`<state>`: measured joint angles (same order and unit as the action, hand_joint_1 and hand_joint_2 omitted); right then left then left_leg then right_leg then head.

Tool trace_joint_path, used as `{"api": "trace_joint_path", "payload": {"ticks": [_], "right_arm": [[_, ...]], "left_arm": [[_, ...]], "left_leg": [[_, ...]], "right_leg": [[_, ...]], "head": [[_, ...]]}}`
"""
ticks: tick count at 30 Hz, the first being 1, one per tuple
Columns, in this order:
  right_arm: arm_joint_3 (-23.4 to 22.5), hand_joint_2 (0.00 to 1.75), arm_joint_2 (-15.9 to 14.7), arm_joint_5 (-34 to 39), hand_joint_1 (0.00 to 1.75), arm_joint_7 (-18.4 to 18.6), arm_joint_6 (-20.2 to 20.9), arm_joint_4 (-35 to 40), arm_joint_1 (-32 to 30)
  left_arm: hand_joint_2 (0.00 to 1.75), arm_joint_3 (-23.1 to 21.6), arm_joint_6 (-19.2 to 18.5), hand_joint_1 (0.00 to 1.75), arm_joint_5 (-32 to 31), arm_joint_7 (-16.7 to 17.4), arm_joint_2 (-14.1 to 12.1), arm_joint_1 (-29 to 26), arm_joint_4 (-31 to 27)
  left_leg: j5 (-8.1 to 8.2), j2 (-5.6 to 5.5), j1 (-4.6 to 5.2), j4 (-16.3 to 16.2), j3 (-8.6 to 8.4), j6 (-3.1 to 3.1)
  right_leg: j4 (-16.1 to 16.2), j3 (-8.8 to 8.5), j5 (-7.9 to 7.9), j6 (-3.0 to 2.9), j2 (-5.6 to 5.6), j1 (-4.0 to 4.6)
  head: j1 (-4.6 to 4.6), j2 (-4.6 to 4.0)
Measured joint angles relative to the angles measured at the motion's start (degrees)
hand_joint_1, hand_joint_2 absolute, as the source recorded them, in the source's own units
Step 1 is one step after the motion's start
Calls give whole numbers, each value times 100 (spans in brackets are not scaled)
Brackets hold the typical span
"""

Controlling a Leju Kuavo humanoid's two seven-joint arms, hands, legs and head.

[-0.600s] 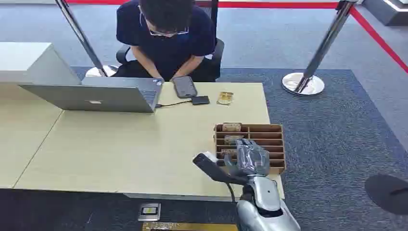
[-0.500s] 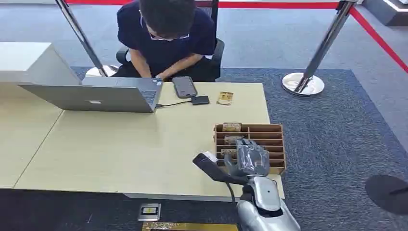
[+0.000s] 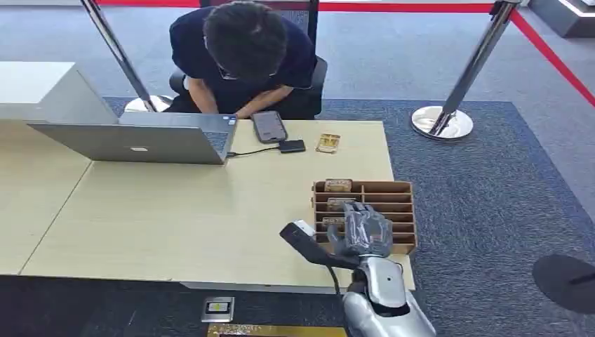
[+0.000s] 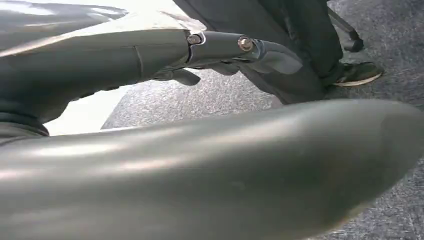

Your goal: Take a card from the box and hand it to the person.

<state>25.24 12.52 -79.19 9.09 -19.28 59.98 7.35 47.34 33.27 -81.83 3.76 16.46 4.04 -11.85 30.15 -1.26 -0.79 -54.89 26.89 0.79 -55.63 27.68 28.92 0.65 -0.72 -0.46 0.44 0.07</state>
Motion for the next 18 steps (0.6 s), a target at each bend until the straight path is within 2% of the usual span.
{"api": "trace_joint_path", "payload": {"ticks": [18], "right_arm": [[0, 175, 28, -192, 79, 129, 9, -101, 1]], "left_arm": [[0, -15, -15, 0, -28, -11, 0, 0, 2]], "left_leg": [[0, 0, 0, 0, 1, 0]], "right_leg": [[0, 1, 0, 0, 0, 0]], "head": [[0, 0]]}}
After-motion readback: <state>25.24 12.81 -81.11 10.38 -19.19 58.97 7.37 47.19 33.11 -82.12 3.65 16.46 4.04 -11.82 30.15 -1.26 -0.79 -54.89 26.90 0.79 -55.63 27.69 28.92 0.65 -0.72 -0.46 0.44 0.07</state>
